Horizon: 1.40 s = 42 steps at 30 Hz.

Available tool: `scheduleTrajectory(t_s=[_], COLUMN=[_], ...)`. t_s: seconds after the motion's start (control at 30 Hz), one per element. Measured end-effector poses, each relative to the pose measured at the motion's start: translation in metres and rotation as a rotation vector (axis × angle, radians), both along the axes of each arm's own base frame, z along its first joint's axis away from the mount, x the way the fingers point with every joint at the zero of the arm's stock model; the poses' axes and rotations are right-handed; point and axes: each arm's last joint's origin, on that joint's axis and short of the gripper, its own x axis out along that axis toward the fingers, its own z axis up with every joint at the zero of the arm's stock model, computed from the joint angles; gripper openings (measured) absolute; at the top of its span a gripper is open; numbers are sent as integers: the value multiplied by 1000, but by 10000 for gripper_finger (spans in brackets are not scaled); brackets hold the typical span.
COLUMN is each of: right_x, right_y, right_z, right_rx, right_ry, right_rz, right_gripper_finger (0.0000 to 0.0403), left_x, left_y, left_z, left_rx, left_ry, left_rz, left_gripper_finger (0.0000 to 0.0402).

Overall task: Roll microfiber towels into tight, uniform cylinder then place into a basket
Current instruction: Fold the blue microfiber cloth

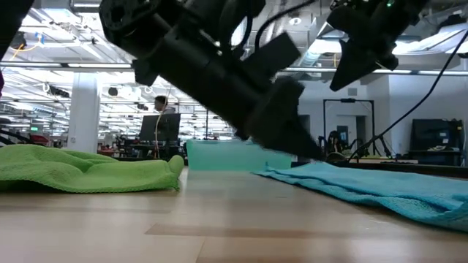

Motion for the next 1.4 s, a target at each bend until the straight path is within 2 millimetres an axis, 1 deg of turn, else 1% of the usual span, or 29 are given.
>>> scheduleTrajectory(t_s=[0.1,0.2,0.3,0.4,0.7,0.8,0.93,1.07,1.2,1.3,1.4], right_x=[0,0,0,0,0,-1,-2,-3,-3,-3,-3], right_y=[0,0,0,0,0,0,2,5,6,5,6], right_z=[0,0,0,0,0,0,-1,-1,-1,-1,-1], right_rx=[1,1,1,1,0,-1,-4,-4,-3,-4,-4], right_ry=[0,1,1,1,6,10,21,20,21,24,24], right_rz=[1,1,1,2,3,5,15,27,29,29,30], right_gripper_finger=[23,24,25,25,25,26,26,26,26,26,27], left_x=[2,3,1,2,6,3,-3,-9,-11,-14,-24], left_y=[3,3,3,6,18,19,21,23,22,16,8], left_z=[-7,-12,-19,-19,-10,-7,-5,-4,0,8,19], left_rx=[-12,-31,-18,4,73,132,190,193,195,220,274], left_ry=[9,14,58,96,349,453,530,576,582,564,582], left_rz=[15,-5,-10,-6,44,64,93,105,104,106,100], left_gripper_finger=[116,116,116,116,116,116,116,116,116,116,116])
